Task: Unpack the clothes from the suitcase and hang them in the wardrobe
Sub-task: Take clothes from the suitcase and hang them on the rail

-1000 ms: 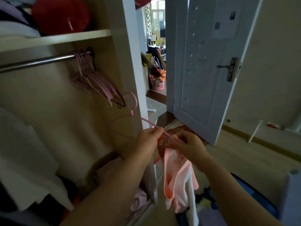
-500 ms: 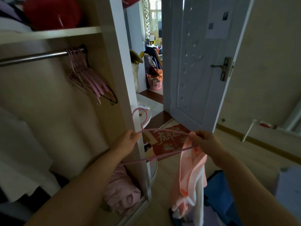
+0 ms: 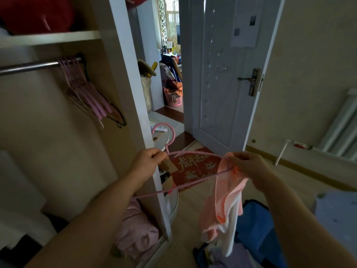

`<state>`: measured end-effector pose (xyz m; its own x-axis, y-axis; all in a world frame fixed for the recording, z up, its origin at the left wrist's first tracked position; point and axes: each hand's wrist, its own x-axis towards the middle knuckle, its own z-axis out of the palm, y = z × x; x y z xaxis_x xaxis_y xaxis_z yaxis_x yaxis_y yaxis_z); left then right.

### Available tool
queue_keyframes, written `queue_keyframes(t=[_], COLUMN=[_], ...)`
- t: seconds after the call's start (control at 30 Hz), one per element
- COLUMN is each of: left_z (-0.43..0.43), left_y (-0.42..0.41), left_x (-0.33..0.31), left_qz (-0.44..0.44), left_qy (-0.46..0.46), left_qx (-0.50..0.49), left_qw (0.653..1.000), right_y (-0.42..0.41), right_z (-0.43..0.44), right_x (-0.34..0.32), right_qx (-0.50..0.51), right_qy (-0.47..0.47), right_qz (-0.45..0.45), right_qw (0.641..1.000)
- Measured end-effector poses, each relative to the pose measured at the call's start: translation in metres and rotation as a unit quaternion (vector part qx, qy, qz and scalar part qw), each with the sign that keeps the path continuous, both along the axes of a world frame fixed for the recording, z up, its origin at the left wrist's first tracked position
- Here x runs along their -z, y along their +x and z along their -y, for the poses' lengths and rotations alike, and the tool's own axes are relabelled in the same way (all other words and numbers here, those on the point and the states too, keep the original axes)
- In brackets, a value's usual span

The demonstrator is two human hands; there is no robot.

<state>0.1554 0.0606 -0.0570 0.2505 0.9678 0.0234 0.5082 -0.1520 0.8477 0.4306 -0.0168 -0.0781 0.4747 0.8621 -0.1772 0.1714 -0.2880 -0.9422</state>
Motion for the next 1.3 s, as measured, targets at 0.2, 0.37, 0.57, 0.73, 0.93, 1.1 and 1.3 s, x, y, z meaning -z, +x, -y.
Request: queue_keyframes(t=[0.2,0.37,0.57,0.73,0.93,1.1,1.3], left_z=[0.017,0.037,0.057,0.061,0.050,0.060,0.073], left_y=[0.026,0.051,0.057,0.051,0.047,0.025,0.029], left_x=[0.001,0.008,0.007,0.000,0.014,0.026,0.061], left_qz=[0.019,0.045,0.179,0.151,0.093,0.105,-0.001], left_qy=[-0.004,0.001,0.000,0.034,0.105,0.183,-0.016], left_qx=[0.015,0.009,-0.039,-0.018,-0.082,-0.262,-0.078], left_qw=[1.000,0.999,0.983,0.988,0.987,0.942,0.997], right_y=[-0.018,-0.059,-0.072,-0.051,-0.048,-0.043,-0.049], right_z=[-0.008,-0.003,0.020,0.027,0.029,0.028,0.029], right_x=[-0.011,-0.030,-0.032,-0.035,-0.019,-0.018,-0.032], right_qx=[0.073,-0.014,-0.056,-0.123,-0.031,-0.014,-0.034], right_qy=[0.073,0.129,0.216,0.100,0.077,0.108,0.152], right_qz=[0.289,0.338,0.480,0.564,0.475,0.386,0.356], right_qw=[0.952,0.932,0.849,0.810,0.876,0.916,0.921])
